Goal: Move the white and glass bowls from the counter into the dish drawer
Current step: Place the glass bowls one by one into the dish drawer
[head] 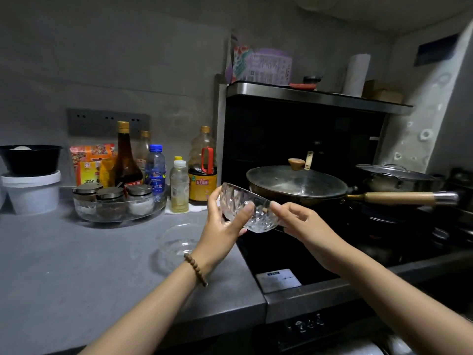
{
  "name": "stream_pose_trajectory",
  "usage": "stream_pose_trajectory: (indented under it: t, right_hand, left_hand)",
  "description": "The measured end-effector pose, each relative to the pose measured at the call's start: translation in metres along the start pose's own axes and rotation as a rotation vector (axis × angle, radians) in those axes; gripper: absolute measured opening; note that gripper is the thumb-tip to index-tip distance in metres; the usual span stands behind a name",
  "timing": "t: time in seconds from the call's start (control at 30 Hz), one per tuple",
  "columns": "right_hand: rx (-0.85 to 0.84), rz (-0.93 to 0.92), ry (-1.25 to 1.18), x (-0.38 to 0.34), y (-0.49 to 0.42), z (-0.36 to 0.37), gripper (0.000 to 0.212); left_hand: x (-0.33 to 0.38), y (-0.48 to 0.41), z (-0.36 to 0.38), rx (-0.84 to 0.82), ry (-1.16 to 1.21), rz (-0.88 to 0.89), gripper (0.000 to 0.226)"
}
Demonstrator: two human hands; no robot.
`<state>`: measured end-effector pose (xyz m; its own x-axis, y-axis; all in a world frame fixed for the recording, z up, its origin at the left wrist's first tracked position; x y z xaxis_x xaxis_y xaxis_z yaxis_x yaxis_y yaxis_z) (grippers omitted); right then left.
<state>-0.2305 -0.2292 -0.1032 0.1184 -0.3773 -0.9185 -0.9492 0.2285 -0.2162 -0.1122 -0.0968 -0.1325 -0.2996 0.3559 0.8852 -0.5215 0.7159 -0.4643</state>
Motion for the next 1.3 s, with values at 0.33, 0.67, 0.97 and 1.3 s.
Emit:
stream_pose_trajectory:
  t: [0.33, 0.67, 0.97, 1.3]
  right_hand:
    - [0.016, 0.092, 0.064, 0.046, 0.109, -0.114, 0.041]
    - [-0.058, 0.298, 0.026, 0.119, 0.199, -0.197, 0.022]
    - [0.026, 0.533, -0.135, 0.219, 0.218, -0.213, 0.033]
    - [0.169, 0.969, -0.182, 0.324, 0.211, -0.214, 0.013]
  left_hand:
    - [-0.04, -0.005, 0.158, -0.253, 0.177, -0.277, 0.094]
    - [-0.117, 0.004, 0.285, -0.539, 0.176, -0.511, 0.097]
    - [-0.225, 0.021, 0.34, -0.686, 0.114, -0.828, 0.09]
    - [-0.317, 0.054, 0.318, -0.86, -0.541, -0.609, 0.095]
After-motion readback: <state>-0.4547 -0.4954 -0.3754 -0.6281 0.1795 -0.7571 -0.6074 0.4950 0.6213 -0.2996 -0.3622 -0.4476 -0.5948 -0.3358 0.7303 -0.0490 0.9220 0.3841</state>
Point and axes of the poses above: each hand's wrist, its own y-axis away from the middle knuckle, its own z-axis out of the palm, x = y × z, the point moved 2 cm from there along -y, towards the middle knuckle, and after that the axes turned 11 degrees about -x, right-handed, at the moved point
